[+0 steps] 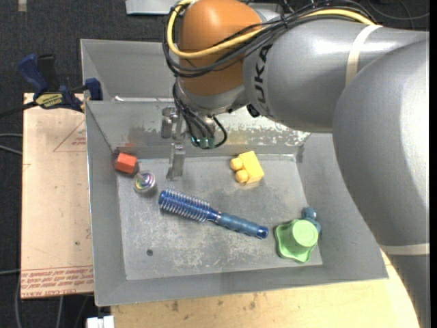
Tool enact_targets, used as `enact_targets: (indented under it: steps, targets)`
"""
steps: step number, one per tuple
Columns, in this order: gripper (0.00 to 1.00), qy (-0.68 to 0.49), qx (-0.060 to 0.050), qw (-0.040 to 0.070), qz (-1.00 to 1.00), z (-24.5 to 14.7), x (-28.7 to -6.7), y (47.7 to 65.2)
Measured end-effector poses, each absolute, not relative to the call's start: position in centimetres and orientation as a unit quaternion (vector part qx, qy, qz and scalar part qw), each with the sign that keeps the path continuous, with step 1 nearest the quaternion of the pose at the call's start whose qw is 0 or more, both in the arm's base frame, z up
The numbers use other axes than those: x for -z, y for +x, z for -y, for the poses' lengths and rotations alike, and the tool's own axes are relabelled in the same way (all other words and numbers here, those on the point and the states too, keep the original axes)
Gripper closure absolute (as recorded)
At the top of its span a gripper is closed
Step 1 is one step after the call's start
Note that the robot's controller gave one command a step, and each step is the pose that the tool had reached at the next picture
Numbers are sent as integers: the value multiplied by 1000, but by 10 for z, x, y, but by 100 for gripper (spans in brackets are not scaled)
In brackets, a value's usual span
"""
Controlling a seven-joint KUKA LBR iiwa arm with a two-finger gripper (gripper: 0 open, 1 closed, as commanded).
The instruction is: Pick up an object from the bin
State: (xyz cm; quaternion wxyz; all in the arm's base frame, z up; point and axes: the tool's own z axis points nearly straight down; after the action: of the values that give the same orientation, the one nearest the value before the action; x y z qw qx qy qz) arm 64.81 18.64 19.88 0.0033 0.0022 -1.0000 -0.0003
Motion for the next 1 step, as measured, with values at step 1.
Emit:
enact_targets:
  steps: [1]
  targets:
    - [0,-14,0,4,1000,-167,-154,596]
